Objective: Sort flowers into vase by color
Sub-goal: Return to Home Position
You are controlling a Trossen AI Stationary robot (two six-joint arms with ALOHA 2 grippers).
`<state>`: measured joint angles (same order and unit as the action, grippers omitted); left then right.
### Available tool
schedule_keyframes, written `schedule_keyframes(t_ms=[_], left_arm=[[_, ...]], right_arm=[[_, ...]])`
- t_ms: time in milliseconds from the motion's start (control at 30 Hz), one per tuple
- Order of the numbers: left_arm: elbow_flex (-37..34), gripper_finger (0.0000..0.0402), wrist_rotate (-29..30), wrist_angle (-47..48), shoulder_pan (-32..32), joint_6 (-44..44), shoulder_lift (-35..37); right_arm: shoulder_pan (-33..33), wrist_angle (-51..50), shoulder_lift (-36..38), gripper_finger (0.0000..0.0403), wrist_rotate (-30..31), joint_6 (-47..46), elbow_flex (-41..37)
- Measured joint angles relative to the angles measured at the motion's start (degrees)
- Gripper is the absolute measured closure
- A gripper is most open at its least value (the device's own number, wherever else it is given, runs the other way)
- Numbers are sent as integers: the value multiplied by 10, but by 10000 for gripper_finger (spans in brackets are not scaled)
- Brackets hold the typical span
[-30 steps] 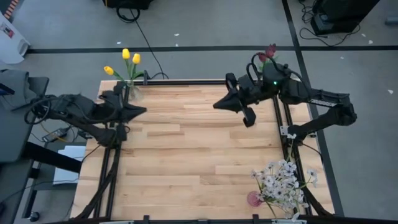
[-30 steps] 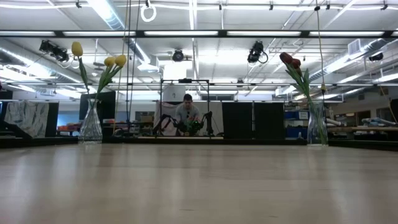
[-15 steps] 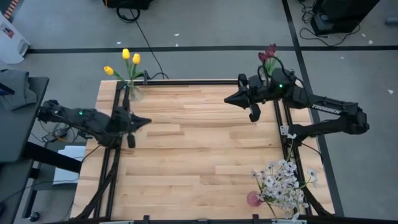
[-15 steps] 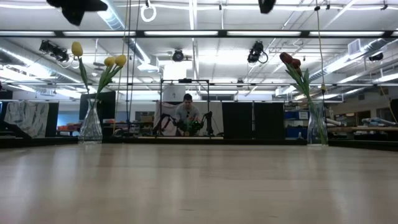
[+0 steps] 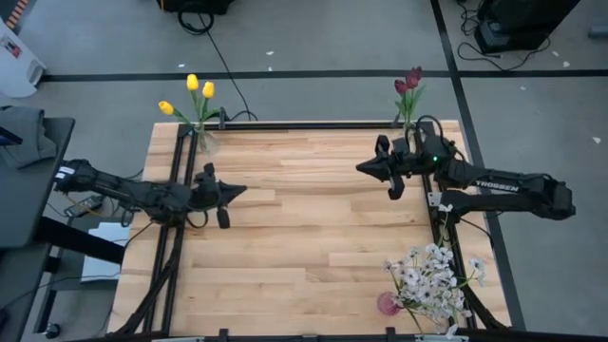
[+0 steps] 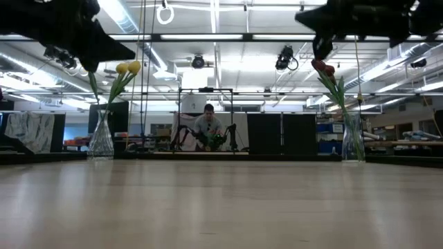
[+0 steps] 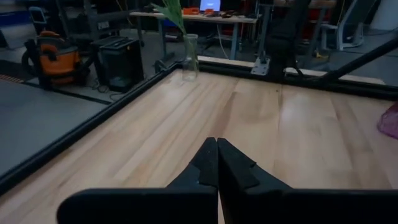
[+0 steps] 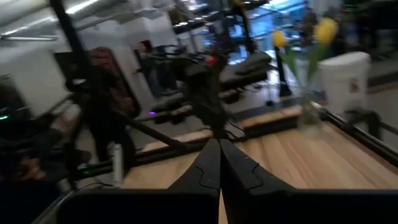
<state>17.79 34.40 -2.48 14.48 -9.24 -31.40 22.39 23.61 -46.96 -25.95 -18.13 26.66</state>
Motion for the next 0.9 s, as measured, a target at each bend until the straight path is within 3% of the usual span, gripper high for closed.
schedule_keyframes(t_ms=[233,400,600,733,900], left_arm=[[-21,401,-4,-28,-12,20,-25],[-21,401,-4,-45,-12,40,-46],[-22,401,2,-24,-13,40,-74],[-44,401,14,-71,-1,64,-58],[-142,401,68,-201,21,80,14]], right_arm=[[-85,46,2,393,144,72,-72],[-141,70,2,393,205,102,-106],[-181,214,2,393,216,131,-184],[-187,352,2,393,214,133,-260],[-187,337,18,393,198,143,-263]])
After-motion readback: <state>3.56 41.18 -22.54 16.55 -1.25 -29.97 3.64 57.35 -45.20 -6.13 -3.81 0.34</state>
